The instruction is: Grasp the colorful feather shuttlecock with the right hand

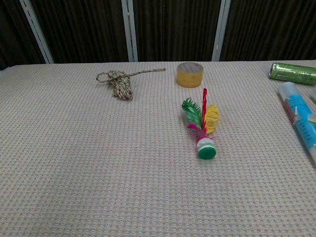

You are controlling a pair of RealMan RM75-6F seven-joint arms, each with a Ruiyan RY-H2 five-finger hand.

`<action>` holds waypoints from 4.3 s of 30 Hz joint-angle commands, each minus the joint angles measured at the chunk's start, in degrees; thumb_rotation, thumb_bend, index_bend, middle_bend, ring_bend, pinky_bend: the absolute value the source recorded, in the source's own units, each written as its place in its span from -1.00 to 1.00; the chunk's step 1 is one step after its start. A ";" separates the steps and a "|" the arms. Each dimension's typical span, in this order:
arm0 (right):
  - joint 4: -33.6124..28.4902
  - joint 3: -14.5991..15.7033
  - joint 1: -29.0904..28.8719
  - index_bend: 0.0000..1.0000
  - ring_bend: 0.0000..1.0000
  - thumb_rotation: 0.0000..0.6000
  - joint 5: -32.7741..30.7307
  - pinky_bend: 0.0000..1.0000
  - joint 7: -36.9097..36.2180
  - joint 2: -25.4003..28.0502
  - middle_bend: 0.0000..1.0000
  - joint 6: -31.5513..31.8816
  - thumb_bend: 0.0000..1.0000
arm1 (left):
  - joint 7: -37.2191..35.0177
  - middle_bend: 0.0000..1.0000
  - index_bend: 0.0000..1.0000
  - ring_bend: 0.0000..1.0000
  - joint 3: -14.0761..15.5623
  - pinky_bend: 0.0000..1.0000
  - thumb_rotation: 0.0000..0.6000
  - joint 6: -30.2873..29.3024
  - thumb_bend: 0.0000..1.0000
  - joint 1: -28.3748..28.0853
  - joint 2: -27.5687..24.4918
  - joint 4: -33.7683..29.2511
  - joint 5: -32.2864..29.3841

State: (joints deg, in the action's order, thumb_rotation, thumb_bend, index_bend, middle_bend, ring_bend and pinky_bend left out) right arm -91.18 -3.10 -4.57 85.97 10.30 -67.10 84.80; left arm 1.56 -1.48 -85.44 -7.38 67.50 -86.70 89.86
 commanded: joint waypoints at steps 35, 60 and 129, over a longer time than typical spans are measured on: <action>12.27 -5.78 -16.93 -0.58 -1.00 1.00 -2.35 -1.00 -0.05 -14.78 -1.00 -16.90 -0.94 | 0.36 -1.00 -1.00 -1.00 -2.15 -1.00 0.36 -3.78 -0.58 -3.00 8.69 10.01 4.44; 14.71 -7.05 -34.08 -0.38 -1.00 1.00 4.03 -1.00 3.37 -15.81 -1.00 -30.04 -0.79 | 1.83 -1.00 -1.00 -1.00 -4.67 -1.00 0.37 0.15 -0.58 -4.42 10.59 12.93 -2.64; 15.19 0.56 -42.69 0.54 -0.48 1.00 5.32 0.09 12.48 -13.51 -0.20 -23.24 -0.53 | 0.24 -1.00 -1.00 -1.00 -4.56 -1.00 0.36 8.47 -0.56 -7.38 10.65 15.05 -8.32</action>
State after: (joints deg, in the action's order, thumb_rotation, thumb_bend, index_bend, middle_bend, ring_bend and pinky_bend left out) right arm -64.84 -0.87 -51.50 95.03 12.57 -87.22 58.74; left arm 2.01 -6.20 -76.99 -14.71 78.30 -71.51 81.34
